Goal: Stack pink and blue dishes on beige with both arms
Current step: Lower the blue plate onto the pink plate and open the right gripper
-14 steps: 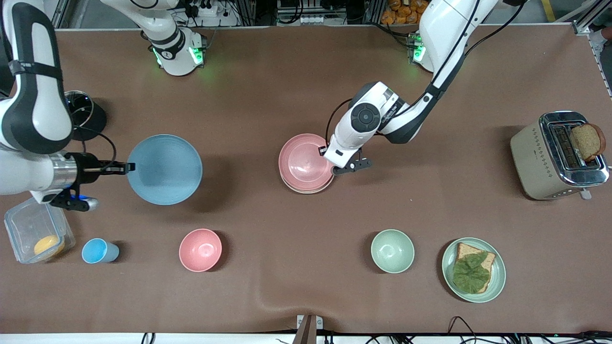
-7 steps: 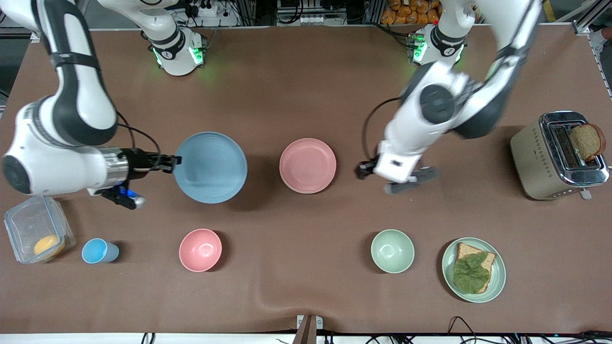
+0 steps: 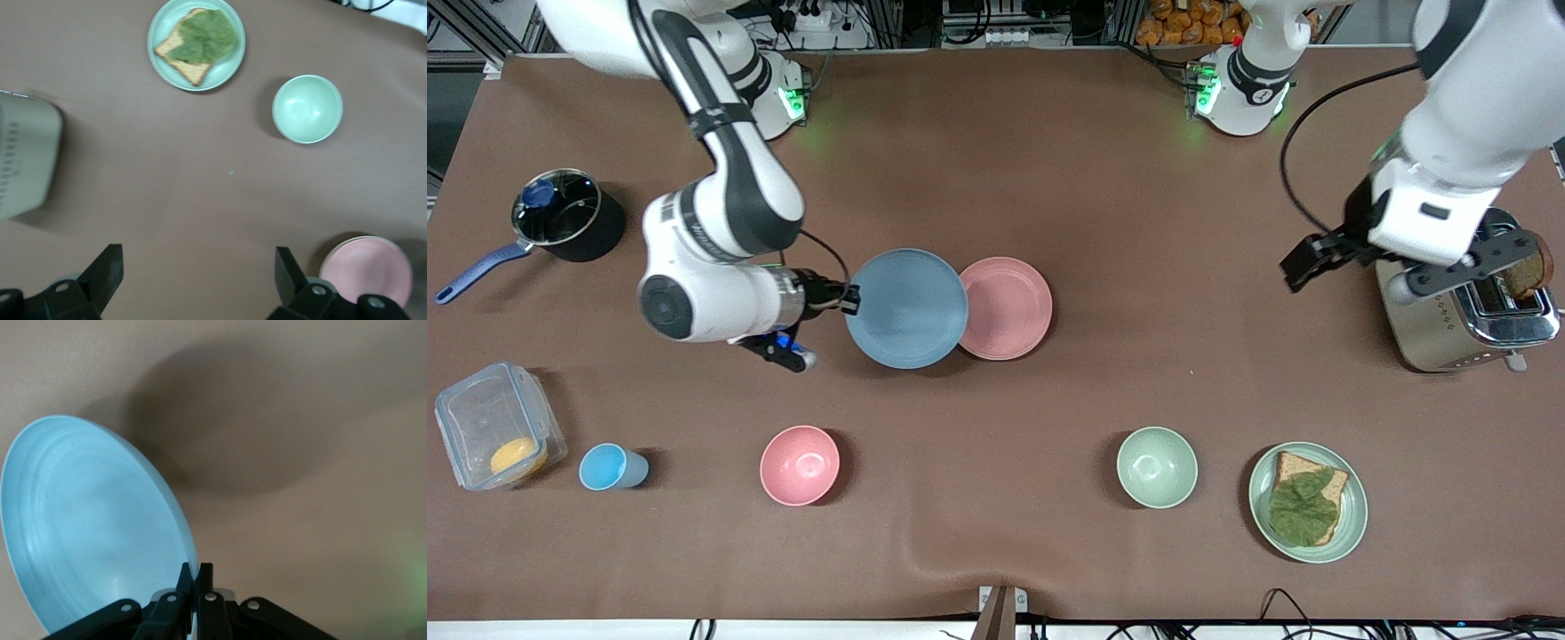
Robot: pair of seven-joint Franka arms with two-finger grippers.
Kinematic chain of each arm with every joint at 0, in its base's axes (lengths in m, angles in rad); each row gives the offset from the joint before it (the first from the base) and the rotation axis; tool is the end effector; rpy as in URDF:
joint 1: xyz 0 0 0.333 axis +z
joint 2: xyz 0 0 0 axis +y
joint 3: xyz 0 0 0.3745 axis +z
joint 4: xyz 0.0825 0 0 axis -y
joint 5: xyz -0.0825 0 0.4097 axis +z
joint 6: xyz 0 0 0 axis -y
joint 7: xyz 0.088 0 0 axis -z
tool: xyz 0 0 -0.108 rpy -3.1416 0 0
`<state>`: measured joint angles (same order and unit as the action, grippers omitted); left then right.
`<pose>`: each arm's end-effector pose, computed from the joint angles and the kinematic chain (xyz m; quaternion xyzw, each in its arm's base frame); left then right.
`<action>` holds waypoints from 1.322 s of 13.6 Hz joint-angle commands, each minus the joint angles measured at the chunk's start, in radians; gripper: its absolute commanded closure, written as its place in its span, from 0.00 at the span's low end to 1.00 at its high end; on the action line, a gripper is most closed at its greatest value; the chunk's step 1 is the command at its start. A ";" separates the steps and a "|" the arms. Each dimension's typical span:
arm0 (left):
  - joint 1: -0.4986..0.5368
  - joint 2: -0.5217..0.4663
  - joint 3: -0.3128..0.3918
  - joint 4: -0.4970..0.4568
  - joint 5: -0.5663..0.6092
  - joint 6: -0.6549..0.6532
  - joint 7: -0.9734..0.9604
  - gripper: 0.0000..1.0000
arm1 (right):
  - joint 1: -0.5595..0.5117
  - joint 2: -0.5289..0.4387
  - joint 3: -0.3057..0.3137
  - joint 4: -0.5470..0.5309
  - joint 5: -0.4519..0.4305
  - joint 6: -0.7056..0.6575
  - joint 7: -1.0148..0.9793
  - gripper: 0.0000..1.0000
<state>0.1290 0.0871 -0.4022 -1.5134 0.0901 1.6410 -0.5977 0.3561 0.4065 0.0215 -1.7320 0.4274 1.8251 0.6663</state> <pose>0.5996 -0.1458 0.6690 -0.9864 -0.1604 -0.0333 0.0154 0.6090 0.2767 0.3704 -0.9421 0.2228 0.2314 0.0961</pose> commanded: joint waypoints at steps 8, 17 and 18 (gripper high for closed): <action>-0.101 -0.115 0.227 -0.088 -0.064 -0.043 0.272 0.00 | 0.259 0.087 -0.011 -0.015 0.019 0.265 0.418 1.00; -0.089 -0.081 0.218 -0.077 -0.063 -0.027 0.273 0.00 | 0.192 -0.029 -0.048 0.000 -0.151 0.044 0.341 0.00; -0.092 -0.081 0.218 -0.080 -0.063 -0.027 0.272 0.00 | 0.158 -0.049 -0.048 0.015 -0.209 -0.020 0.276 0.00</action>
<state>0.0403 0.0101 -0.1888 -1.5820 0.0434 1.6056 -0.3451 0.5722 0.4313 -0.0318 -1.7077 0.3034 1.8944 1.0249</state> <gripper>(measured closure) 0.000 0.141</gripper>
